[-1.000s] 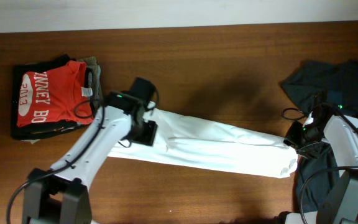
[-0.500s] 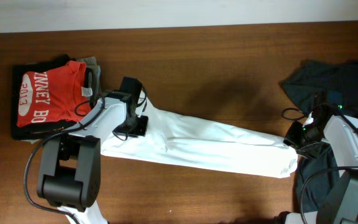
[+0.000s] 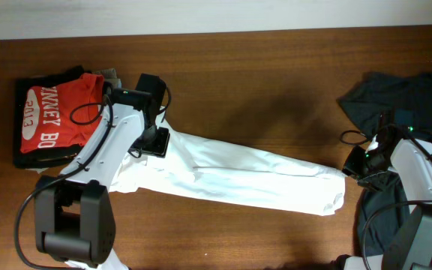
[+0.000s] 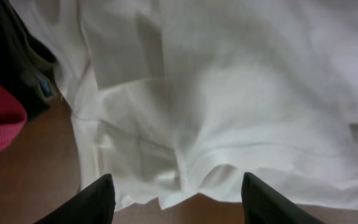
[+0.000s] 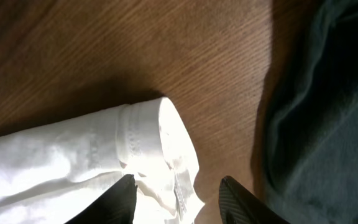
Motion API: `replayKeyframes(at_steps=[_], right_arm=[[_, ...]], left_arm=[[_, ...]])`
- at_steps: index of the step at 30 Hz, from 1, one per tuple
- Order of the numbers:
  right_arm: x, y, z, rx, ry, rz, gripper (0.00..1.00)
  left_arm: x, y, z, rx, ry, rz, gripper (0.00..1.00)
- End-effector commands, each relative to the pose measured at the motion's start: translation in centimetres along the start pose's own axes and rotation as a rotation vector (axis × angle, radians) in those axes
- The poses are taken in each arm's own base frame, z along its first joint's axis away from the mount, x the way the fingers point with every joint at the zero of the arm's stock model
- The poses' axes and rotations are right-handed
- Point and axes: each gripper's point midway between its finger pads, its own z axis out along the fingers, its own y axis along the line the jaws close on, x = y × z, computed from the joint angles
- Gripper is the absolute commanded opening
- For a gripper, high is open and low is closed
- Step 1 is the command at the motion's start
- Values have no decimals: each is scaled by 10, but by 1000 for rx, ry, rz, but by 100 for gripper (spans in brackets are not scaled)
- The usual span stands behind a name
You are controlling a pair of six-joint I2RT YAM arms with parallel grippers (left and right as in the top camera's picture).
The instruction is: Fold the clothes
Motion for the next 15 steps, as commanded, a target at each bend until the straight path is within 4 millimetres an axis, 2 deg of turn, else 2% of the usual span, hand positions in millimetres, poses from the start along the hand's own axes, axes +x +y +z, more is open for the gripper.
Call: replayKeyframes(at_steps=[1, 2, 3, 7, 8, 10, 12, 13, 15], right_arm=[[-3, 0, 3, -7, -16, 9, 49], [-2, 0, 4, -7, -15, 9, 50], [-2, 0, 5, -7, -15, 9, 50], [-1, 0, 5, -6, -15, 10, 50], [-2, 0, 5, -6, -15, 9, 50], [-2, 0, 5, -6, -15, 9, 50], [-2, 0, 5, -5, -16, 9, 50], [-1, -2, 6, 2, -17, 24, 50], [-5, -7, 8, -7, -28, 58, 51]], left_arm=[[-8, 3, 8, -12, -56, -7, 65], [-6, -1, 19, 6, -62, -7, 65], [-5, -8, 28, 40, -68, -7, 54], [-6, -8, 31, 40, -78, 24, 0], [-5, -8, 30, 37, -72, 25, 0], [-10, -5, 11, 38, -78, 23, 0], [-19, 7, -28, 0, -121, 14, 0], [-17, 18, -40, -54, -123, 11, 0], [-5, 27, -45, -99, -88, 14, 0]])
